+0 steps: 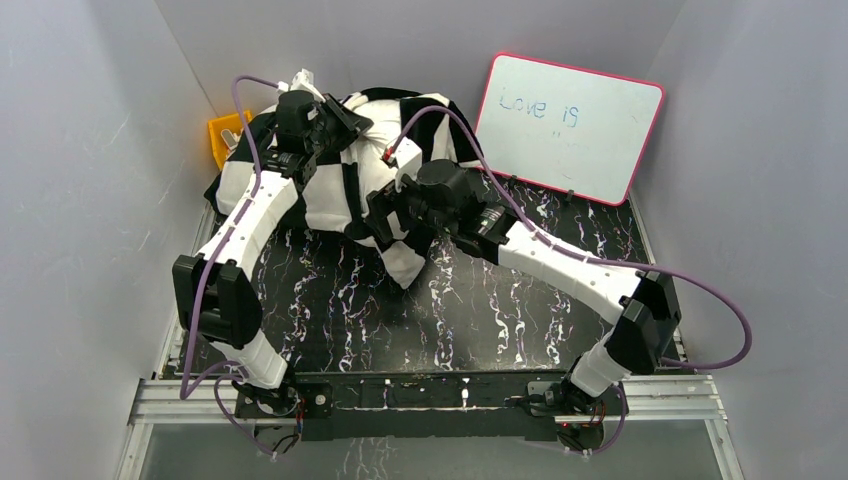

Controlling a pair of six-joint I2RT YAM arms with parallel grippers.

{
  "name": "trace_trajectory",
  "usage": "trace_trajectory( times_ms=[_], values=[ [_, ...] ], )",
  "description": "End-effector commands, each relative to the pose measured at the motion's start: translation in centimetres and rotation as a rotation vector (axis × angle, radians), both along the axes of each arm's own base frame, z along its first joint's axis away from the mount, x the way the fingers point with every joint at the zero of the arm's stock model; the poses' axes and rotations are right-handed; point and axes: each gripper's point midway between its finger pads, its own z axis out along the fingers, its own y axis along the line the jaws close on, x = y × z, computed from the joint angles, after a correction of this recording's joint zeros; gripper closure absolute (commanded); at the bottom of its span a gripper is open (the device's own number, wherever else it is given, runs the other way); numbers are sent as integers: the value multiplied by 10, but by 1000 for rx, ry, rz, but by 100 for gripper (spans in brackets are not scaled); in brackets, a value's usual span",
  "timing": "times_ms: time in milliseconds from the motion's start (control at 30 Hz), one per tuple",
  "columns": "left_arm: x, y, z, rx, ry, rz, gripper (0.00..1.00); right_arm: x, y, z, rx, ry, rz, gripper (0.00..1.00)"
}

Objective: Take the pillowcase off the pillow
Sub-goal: Remove the pillow from the pillowcase.

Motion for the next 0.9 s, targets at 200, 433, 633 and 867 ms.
trace_trajectory(
  times_ms=[200, 433, 633, 867],
  values=[
    [6, 6, 65, -31, -208, -2, 100, -3, 7, 71, 148, -78, 25, 2],
    [9, 5, 61, -15, -195, -8, 100, -21, -17, 117, 258, -92, 3, 2],
    [11, -5, 56, -14, -163, -65, 100, -8, 5, 93, 206, -75, 25, 2],
    [8, -4, 63, -41, -202, -57, 100, 16, 46, 27, 77, -22, 75, 2]
  ],
)
